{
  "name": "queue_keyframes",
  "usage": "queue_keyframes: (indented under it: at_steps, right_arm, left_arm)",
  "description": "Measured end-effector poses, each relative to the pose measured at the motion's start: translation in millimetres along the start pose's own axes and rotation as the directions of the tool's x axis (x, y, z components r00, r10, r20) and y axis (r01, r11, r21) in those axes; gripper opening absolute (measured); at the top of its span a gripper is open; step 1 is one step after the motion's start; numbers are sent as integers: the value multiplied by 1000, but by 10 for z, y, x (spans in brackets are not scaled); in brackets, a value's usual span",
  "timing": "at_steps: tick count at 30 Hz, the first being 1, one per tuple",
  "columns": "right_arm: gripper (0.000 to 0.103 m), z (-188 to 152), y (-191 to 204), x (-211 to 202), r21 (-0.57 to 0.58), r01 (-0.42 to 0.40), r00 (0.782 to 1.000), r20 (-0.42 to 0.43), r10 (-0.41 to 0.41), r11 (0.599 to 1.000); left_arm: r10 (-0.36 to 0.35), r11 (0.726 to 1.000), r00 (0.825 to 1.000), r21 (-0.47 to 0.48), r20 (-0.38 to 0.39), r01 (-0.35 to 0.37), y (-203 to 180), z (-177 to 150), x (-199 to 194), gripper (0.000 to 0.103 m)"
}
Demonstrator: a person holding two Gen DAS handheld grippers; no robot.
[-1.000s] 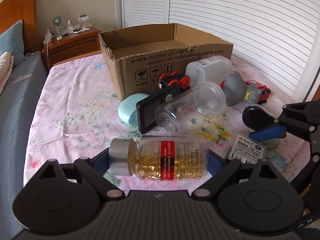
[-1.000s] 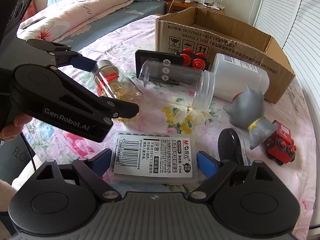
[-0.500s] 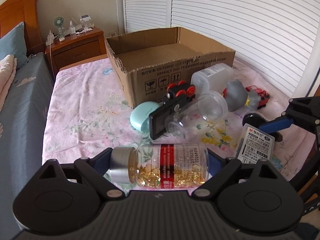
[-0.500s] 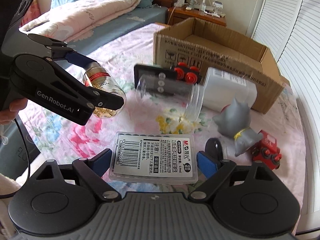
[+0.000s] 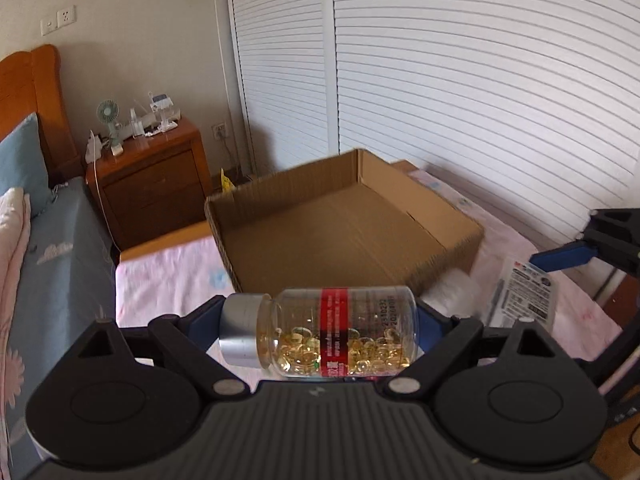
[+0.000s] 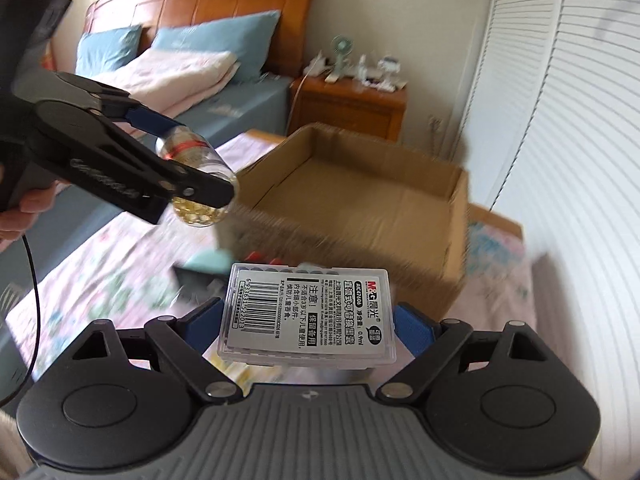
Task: Organize rigid objects
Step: 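Carry both items into the cardboard box and open both tools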
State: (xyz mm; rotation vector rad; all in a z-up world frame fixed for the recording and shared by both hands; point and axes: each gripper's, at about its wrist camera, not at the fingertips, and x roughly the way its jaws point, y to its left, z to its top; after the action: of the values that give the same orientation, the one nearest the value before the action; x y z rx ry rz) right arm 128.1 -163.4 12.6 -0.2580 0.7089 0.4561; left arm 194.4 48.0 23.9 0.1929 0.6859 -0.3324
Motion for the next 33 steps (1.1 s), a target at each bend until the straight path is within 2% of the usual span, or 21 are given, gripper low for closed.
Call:
queue_keyframes:
  at_steps: [5, 12, 15, 17, 21, 26, 33]
  right_arm:
    - [93, 232, -296, 137, 12, 22, 999, 23, -23, 1000]
    - [93, 420, -628, 309, 28, 32, 999, 31, -33, 999]
    - [93, 468, -707, 387, 35, 34, 999, 28, -35, 999]
    - [93, 497, -756, 437, 42, 34, 999, 24, -35, 999]
    - [93, 555, -809, 509, 39, 41, 999, 21, -42, 998]
    - [93, 654, -878, 629, 52, 33, 999, 8, -33, 998]
    - [93, 891, -931, 928, 48, 35, 999, -17, -34, 998]
  left_arm:
    - [7, 1000, 1000, 4, -30, -7, 91, 364, 496, 93]
    - [46, 999, 997, -5, -69, -46, 177, 652, 1054, 93]
    - [110, 994, 993, -17, -45, -111, 202, 690, 1183, 95]
    - [122, 992, 992, -23, -42, -123, 231, 707, 1212, 95]
    - [101, 994, 994, -44, -43, -103, 263, 642, 1090, 96]
    - [95, 995, 995, -33, -43, -96, 259, 445, 737, 99]
    - [134, 990, 991, -28, -31, -135, 210, 61, 262, 102]
